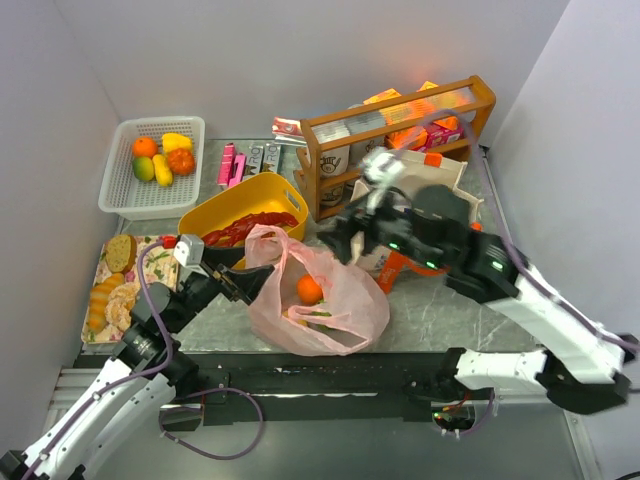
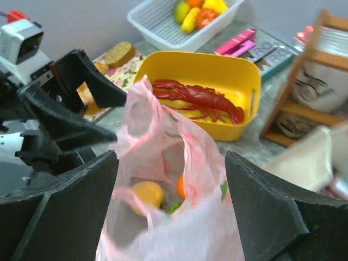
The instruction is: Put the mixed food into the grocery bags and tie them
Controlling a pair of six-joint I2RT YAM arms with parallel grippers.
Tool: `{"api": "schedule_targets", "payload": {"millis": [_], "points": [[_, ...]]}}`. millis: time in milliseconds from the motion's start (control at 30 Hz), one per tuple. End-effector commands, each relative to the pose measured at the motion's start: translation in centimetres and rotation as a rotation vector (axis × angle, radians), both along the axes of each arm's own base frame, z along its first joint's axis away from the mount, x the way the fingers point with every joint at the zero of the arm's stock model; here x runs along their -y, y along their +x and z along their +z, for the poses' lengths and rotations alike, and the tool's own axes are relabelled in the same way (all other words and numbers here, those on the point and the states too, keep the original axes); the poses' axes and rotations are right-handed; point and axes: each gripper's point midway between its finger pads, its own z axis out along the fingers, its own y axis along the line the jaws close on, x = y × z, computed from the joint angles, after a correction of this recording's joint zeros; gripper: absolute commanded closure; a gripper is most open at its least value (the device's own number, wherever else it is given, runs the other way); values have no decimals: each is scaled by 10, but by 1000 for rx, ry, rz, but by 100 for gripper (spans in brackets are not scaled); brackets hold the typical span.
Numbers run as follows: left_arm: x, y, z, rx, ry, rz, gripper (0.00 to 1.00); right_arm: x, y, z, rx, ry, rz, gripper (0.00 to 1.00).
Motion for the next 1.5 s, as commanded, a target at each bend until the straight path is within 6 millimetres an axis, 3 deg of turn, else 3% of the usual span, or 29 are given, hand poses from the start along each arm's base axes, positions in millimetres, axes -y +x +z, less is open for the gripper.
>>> {"api": "schedule_targets", "payload": {"millis": [0, 133, 367, 467, 500, 533, 600, 733, 867, 1067, 1267, 1400, 1467], "points": [[-3, 0, 12, 39, -31, 11, 4, -48, 10, -32, -53, -104, 118, 18], [-3, 0, 11, 44, -33, 9, 4, -80, 16, -61, -100, -160, 194, 19], [8, 0, 14, 64, -1, -43, 4, -109, 20, -85, -128, -166, 268, 27], [9, 1, 14, 76, 29, -44, 4, -112, 21, -83, -117, -164, 274, 51], [7, 2, 14, 74, 35, -31, 4, -110, 21, -82, -119, -168, 271, 69], [5, 4, 14, 77, 35, -15, 4, -107, 20, -73, -108, -157, 266, 76], [0, 6, 20, 108, 28, 13, 4, -101, 16, -65, -104, -153, 265, 88], [5, 7, 33, 173, 38, -9, 4, -94, 13, -49, -89, -139, 259, 98], [25, 13, 33, 165, 113, -94, 4, -88, 13, -38, -60, -110, 241, 100], [35, 11, 59, 263, 102, -143, 4, -83, 10, -28, -48, -94, 242, 100], [55, 15, 42, 195, 122, -242, 4, -83, 10, -29, -55, -102, 239, 100], [57, 12, 48, 224, 26, -248, 4, -85, 12, -33, -69, -108, 232, 100], [58, 15, 41, 198, 14, -244, 4, -86, 10, -36, -78, -105, 239, 100]]}}
